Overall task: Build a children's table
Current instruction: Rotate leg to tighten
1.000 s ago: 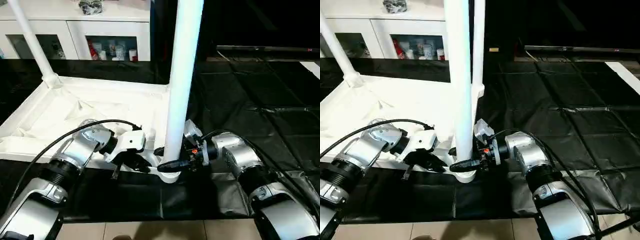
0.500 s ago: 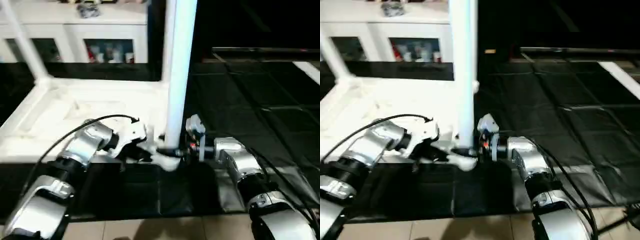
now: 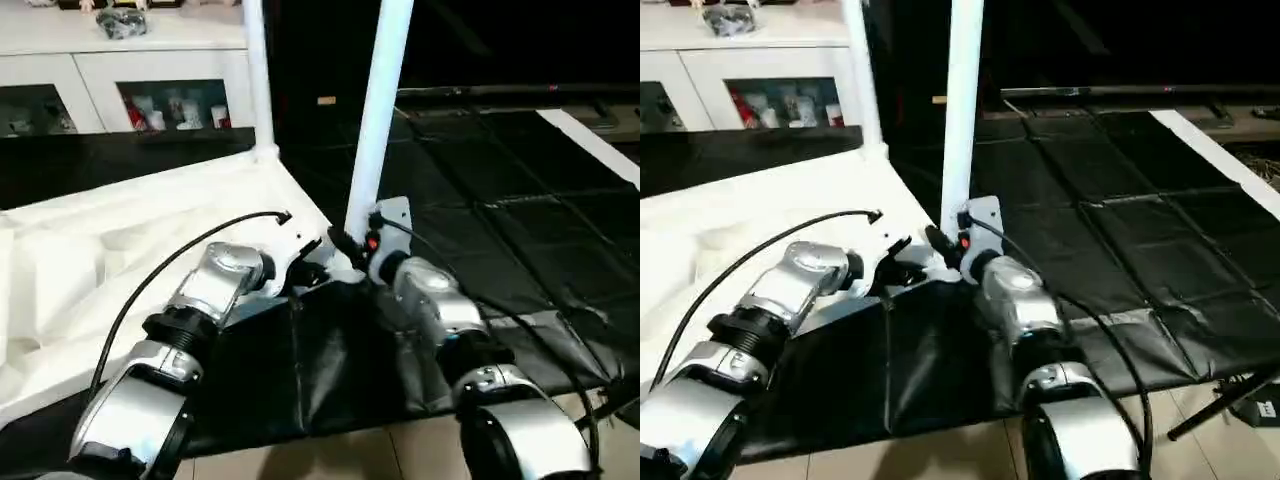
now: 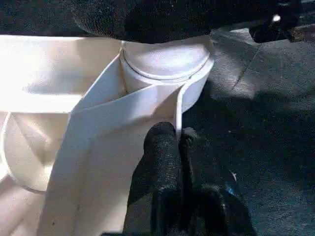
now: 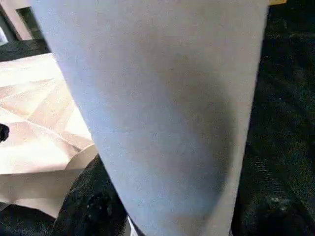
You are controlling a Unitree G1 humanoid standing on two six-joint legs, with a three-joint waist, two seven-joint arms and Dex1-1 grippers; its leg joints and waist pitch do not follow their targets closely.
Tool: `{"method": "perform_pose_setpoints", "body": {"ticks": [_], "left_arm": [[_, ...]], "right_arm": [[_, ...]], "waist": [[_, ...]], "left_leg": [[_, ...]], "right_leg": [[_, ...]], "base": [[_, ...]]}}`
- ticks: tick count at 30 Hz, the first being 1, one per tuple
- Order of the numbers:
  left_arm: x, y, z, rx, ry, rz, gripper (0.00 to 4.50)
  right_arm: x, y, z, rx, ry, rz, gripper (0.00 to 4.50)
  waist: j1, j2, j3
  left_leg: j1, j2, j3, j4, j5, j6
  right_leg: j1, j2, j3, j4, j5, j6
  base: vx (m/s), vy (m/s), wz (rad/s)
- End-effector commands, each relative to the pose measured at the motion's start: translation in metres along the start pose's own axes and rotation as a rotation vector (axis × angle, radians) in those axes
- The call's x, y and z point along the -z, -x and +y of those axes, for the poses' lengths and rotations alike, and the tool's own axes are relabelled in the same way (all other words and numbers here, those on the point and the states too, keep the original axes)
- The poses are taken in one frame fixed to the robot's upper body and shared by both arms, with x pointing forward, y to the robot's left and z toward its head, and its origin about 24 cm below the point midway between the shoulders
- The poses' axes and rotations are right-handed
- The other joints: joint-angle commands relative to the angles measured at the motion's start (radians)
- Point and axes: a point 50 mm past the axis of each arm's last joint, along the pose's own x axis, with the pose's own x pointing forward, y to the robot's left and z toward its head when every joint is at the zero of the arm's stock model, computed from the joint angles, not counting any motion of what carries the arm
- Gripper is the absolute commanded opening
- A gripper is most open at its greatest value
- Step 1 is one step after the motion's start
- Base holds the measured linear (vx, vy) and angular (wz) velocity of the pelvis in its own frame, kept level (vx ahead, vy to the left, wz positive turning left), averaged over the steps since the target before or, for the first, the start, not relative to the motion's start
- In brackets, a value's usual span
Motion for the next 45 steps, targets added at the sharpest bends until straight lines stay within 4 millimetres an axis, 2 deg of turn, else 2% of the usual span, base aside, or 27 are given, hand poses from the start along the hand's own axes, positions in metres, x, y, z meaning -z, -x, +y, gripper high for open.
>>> {"method": "perform_pose_setpoints", "body": {"ticks": [1, 4, 5, 7, 8, 9, 11, 12, 13, 15, 17, 18, 22, 23, 28, 30, 32, 33, 34, 37, 39, 45], "left_arm": [[-0.022, -0.006, -0.007, 0.030, -0.076, -0.059, 0.00], [-0.018, -0.002, -0.006, 0.058, -0.089, -0.057, 0.00], [-0.016, 0.000, -0.005, 0.065, -0.087, -0.055, 0.00], [-0.013, 0.003, -0.005, 0.090, -0.090, -0.048, 0.00], [-0.012, 0.004, -0.006, 0.106, -0.094, -0.044, 0.00], [-0.012, 0.004, -0.006, 0.106, -0.094, -0.044, 0.00], [-0.010, 0.007, -0.006, 0.125, -0.112, -0.045, 0.00], [-0.007, 0.010, -0.005, 0.146, -0.120, -0.038, 0.00], [-0.007, 0.010, -0.005, 0.146, -0.120, -0.038, 0.00], [0.001, 0.019, -0.004, 0.200, -0.145, -0.011, 0.00], [0.004, 0.023, -0.004, 0.225, -0.157, -0.002, 0.00], [0.007, 0.027, -0.004, 0.264, -0.180, 0.010, 0.00], [0.012, 0.034, -0.005, 0.323, -0.190, 0.033, 0.00], [0.016, 0.040, -0.007, 0.386, -0.219, 0.066, 0.00], [0.023, 0.049, -0.010, 0.486, -0.270, 0.137, 0.00], [0.027, 0.055, -0.011, 0.539, -0.312, 0.193, 0.00], [0.028, 0.055, -0.011, 0.547, -0.323, 0.202, 0.00], [0.028, 0.056, -0.012, 0.550, -0.328, 0.206, 0.00], [0.028, 0.056, -0.012, 0.553, -0.332, 0.208, 0.00], [0.026, 0.055, -0.013, 0.555, -0.336, 0.204, 0.00], [0.026, 0.055, -0.013, 0.556, -0.338, 0.201, 0.00], [0.025, 0.056, -0.014, 0.562, -0.343, 0.199, 0.00]], "right_arm": [[0.030, -0.009, 0.042, -0.163, -0.129, 0.094, 2.44], [0.030, -0.003, 0.035, -0.192, -0.106, 0.090, 2.44], [0.030, -0.001, 0.031, -0.198, -0.093, 0.086, 2.68], [0.030, 0.005, 0.023, -0.222, -0.040, 0.079, 2.94], [0.029, 0.008, 0.019, -0.238, -0.008, 0.079, 2.94], [0.029, 0.008, 0.019, -0.238, -0.008, 0.079, 3.20], [0.030, 0.014, 0.014, -0.283, 0.043, 0.083, 3.35], [0.028, 0.021, 0.006, -0.327, 0.061, 0.075, 3.41], [0.028, 0.021, 0.006, -0.327, 0.061, 0.075, 3.51], [0.020, 0.040, -0.009, -0.462, 0.122, 0.070, 3.74], [0.017, 0.047, -0.014, -0.513, 0.137, 0.070, 3.86], [0.011, 0.053, -0.019, -0.568, 0.159, 0.077, 3.98], [0.002, 0.059, -0.026, -0.616, 0.188, 0.087, 4.24], [-0.004, 0.061, -0.028, -0.669, 0.222, 0.106, 4.32], [-0.010, 0.064, -0.025, -0.778, 0.258, 0.141, 4.32], [-0.012, 0.064, -0.019, -0.893, 0.255, 0.175, 4.32], [-0.012, 0.063, -0.017, -0.921, 0.254, 0.184, 4.32], [-0.011, 0.062, -0.015, -0.937, 0.250, 0.191, 4.16], [-0.011, 0.061, -0.013, -0.950, 0.247, 0.197, 3.98], [-0.008, 0.057, -0.006, -0.991, 0.230, 0.214, 3.93], [-0.006, 0.056, -0.003, -1.010, 0.222, 0.221, 3.64], [-0.002, 0.054, 0.003, -1.057, 0.204, 0.242, 3.21]], "waist": [[0.010, 0.006, -0.061], [0.012, 0.008, -0.063], [0.011, 0.008, -0.064], [0.013, 0.009, -0.066], [0.014, 0.009, -0.067], [0.015, 0.010, -0.067], [0.015, 0.009, -0.068], [0.015, 0.010, -0.066], [0.018, 0.010, -0.066], [0.024, 0.010, -0.065], [0.036, 0.012, -0.065], [0.041, 0.010, -0.065], [0.046, 0.011, -0.064], [0.048, 0.009, -0.065], [0.055, 0.010, -0.066], [0.060, 0.007, -0.065], [0.061, 0.007, -0.064], [0.063, 0.005, -0.064], [0.065, 0.007, -0.064], [0.066, 0.005, -0.066], [0.067, 0.005, -0.066], [0.069, 0.005, -0.068]], "left_leg": [[-0.006, 0.020, -0.005, -0.072, -0.264, 0.031], [-0.007, 0.021, -0.005, -0.072, -0.248, 0.035], [-0.007, 0.022, -0.004, -0.072, -0.241, 0.036], [-0.008, 0.023, -0.002, -0.069, -0.210, 0.046], [-0.008, 0.023, -0.001, -0.068, -0.205, 0.050], [-0.009, 0.024, -0.001, -0.068, -0.201, 0.053], [-0.008, 0.024, 0.001, -0.066, -0.188, 0.060], [-0.008, 0.025, 0.001, -0.068, -0.194, 0.061], [-0.006, 0.025, 0.001, -0.068, -0.201, 0.063], [-0.007, 0.026, 0.003, -0.065, -0.205, 0.071], [-0.005, 0.029, 0.005, -0.066, -0.206, 0.075], [-0.006, 0.027, 0.004, -0.066, -0.214, 0.078], [-0.005, 0.030, 0.004, -0.065, -0.204, 0.071], [-0.004, 0.031, 0.004, -0.065, -0.206, 0.067], [-0.003, 0.033, 0.004, -0.066, -0.194, 0.066], [0.000, 0.033, 0.006, -0.067, -0.205, 0.065], [-0.001, 0.034, 0.005, -0.068, -0.211, 0.063], [0.000, 0.034, 0.005, -0.068, -0.208, 0.059], [0.001, 0.035, 0.004, -0.068, -0.208, 0.056], [-0.001, 0.035, 0.004, -0.068, -0.201, 0.049], [-0.001, 0.034, 0.004, -0.067, -0.198, 0.048], [-0.001, 0.035, 0.004, -0.066, -0.178, 0.050]], "right_leg": [[0.052, -0.067, 0.056, -0.089, -0.385, -0.146], [0.054, -0.066, 0.057, -0.085, -0.350, -0.153], [0.054, -0.066, 0.058, -0.084, -0.333, -0.158], [0.058, -0.064, 0.059, -0.074, -0.249, -0.191], [0.058, -0.065, 0.059, -0.073, -0.239, -0.196], [0.059, -0.066, 0.059, -0.071, -0.230, -0.201], [0.060, -0.062, 0.058, -0.067, -0.195, -0.219], [0.059, -0.064, 0.060, -0.068, -0.202, -0.221], [0.061, -0.064, 0.058, -0.070, -0.213, -0.217], [0.062, -0.065, 0.059, -0.072, -0.230, -0.212], [0.060, -0.063, 0.058, -0.073, -0.245, -0.206], [0.063, -0.061, 0.056, -0.075, -0.261, -0.200], [0.058, -0.064, 0.057, -0.073, -0.277, -0.201], [0.058, -0.065, 0.056, -0.073, -0.283, -0.202], [0.055, -0.063, 0.058, -0.067, -0.255, -0.212], [0.054, -0.063, 0.059, -0.067, -0.264, -0.215], [0.053, -0.064, 0.059, -0.068, -0.278, -0.209], [0.053, -0.065, 0.059, -0.069, -0.288, -0.206], [0.052, -0.067, 0.060, -0.067, -0.289, -0.206], [0.053, -0.067, 0.060, -0.065, -0.283, -0.204], [0.053, -0.068, 0.060, -0.064, -0.284, -0.205], [0.054, -0.066, 0.060, -0.060, -0.244, -0.211]], "base": [[0.000, 0.000, 0.00], [0.000, 0.000, 0.00], [0.000, 0.000, 0.00], [0.000, 0.000, 0.00], [0.000, 0.000, 0.00], [0.000, 0.000, 0.00], [0.000, 0.000, 0.00], [0.000, 0.000, 0.00], [0.000, 0.000, 0.00], [0.000, 0.000, 0.00], [0.000, 0.000, 0.00], [0.000, 0.000, 0.00], [0.000, 0.000, 0.00], [0.000, 0.000, 0.00], [0.000, 0.000, 0.00], [0.000, 0.000, 0.00], [0.000, 0.000, 0.00], [0.000, 0.000, 0.00], [0.000, 0.000, 0.00], [0.000, 0.000, 0.00], [0.000, 0.000, 0.00], [0.000, 0.000, 0.00]]}}
